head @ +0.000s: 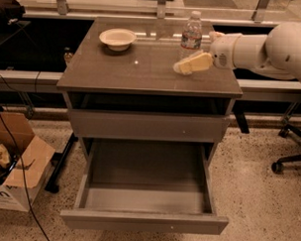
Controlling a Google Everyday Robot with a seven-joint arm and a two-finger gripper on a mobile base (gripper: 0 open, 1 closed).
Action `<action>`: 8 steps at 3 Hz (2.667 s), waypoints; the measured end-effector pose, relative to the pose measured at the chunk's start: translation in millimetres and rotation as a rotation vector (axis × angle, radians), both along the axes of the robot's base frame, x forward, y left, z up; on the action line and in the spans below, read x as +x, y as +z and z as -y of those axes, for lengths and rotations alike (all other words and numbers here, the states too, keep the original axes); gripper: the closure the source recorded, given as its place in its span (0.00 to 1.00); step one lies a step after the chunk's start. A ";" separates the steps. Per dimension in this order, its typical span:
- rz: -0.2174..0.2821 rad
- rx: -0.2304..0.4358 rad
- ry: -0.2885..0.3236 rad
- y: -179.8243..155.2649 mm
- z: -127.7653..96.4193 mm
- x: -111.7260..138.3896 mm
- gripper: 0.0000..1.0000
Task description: Place water bottle into middle drawer
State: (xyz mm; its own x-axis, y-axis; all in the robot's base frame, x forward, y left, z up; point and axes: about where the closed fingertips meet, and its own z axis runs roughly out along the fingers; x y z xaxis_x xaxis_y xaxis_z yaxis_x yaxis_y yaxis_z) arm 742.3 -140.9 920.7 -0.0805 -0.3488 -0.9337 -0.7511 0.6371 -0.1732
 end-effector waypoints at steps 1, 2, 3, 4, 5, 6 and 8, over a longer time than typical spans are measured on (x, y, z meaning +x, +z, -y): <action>0.031 0.048 -0.011 -0.3 -7.8 27.0 0.00; 0.044 0.085 -0.019 -3.0 -11.7 53.2 0.00; 0.036 0.126 -0.036 -5.4 -10.2 71.6 0.17; 0.030 0.136 -0.029 -0.8 -15.8 74.3 0.49; 0.033 0.131 -0.013 7.6 -20.6 66.6 0.72; 0.058 0.143 0.048 27.2 -31.1 36.9 0.96; 0.045 0.173 0.202 44.5 -43.0 -61.7 1.00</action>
Offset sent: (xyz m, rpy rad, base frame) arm 0.0874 0.0069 -0.0020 0.1302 -0.0655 -0.0407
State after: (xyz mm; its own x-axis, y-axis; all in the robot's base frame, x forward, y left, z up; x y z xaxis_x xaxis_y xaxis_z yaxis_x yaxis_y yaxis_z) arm 680.6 -97.8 965.2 0.0169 -0.1889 -0.9818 -0.8599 0.4983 -0.1107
